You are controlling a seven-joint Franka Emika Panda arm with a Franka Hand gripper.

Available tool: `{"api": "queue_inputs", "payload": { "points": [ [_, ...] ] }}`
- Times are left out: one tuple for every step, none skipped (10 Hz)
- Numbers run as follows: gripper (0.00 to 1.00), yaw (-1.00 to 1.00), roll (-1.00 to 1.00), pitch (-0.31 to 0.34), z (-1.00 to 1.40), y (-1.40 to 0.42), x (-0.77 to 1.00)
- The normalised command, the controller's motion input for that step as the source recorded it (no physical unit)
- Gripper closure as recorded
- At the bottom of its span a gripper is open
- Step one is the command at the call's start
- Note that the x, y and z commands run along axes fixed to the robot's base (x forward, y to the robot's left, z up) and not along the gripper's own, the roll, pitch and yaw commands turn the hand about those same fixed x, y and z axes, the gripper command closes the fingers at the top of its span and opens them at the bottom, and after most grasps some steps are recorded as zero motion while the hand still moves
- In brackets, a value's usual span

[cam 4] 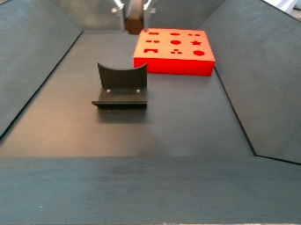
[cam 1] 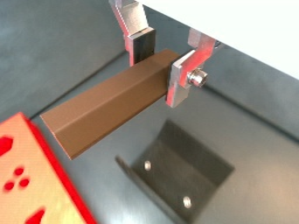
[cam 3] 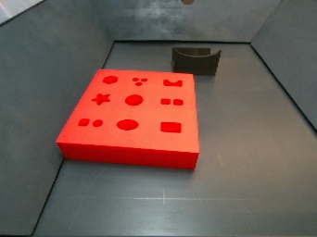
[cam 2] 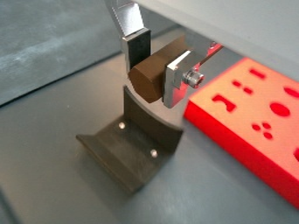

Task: Pick up the hexagon object. Move up. Place the hexagon object on the fixture. Regrasp the hexagon object. Move to above the board. Insert the hexagon object.
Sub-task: Place the hexagon object on the fixture.

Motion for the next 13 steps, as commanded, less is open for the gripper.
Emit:
{"api": "queue_inputs", "payload": {
  "points": [
    [1.00, 0.14, -1.00, 0.104, -0.07, 0.09, 0.54],
    [1.00, 0.11, -1.00, 0.161, -0.04, 0.08, 0.42],
    [1.00, 0.08, -1.00, 0.196, -0.03, 0.07, 0.35],
    [1.00, 0.03, -0.89, 0.209, -0.02, 0.06, 0.29],
    [1.00, -0.01, -0.72, 0.203, -0.02, 0.06, 0.24],
    [1.00, -0.05, -0.56, 0.189, -0.02, 0.06, 0.18],
    [1.00, -0.08, -0.39, 0.171, -0.01, 0.06, 0.13],
    [1.00, -0.10, -0.22, 0.137, 0.00, 0.04, 0.07],
    [1.00, -0.16, -1.00, 0.019, -1.00, 0.06, 0.10],
    [1.00, -0.17, -1.00, 0.000, -1.00, 0.07, 0.10],
    [1.00, -0.16, -1.00, 0.015, -1.00, 0.07, 0.11],
    [1.00, -0.16, -1.00, 0.026, -1.00, 0.07, 0.12],
    [1.00, -0.16, -1.00, 0.041, -1.00, 0.08, 0.13]
  ]
}}
